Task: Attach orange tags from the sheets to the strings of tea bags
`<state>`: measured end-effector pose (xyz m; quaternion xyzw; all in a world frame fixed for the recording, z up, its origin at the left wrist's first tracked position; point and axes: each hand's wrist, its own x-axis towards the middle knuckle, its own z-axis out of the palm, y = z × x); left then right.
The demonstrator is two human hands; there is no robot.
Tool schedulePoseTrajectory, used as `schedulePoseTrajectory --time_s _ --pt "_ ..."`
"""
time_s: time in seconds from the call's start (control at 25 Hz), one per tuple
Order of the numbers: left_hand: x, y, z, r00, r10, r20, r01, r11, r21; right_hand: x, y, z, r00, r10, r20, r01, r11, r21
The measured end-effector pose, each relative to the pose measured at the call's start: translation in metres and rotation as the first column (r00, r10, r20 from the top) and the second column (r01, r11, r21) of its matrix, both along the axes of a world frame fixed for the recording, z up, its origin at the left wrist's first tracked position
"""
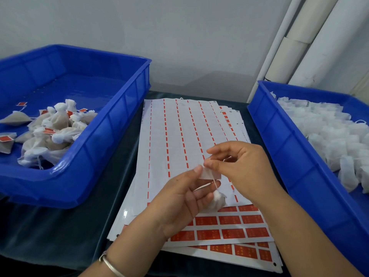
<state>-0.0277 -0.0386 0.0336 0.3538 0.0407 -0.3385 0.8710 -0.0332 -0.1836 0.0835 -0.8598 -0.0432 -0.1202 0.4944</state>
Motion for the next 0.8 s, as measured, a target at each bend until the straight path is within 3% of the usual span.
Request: schedulePoseTrajectory --time_s 0.08,0.36,0.8 --pt "-0.001 -0.0009 -0.0003 0.997 0.008 0.075 -0.012 0.999 0.044 -0.0005 0.0002 0.0028 1.0 0.012 0.002 -0.012 1.0 0.0" --pt "-0.0016 -0.005 0.0025 0.99 0.103 0.101 -0.116 0.985 0.128 0.0005 0.0007 0.0081 1.0 0.002 -0.013 -0.002 1.0 0.024" --pt "-0.0055 -0.0061 0.005 0.967 0.069 0.245 -0.139 0.949 0.282 0.0036 -0.0016 0.0044 0.999 -0.02 -0.041 0.021 0.999 0.033"
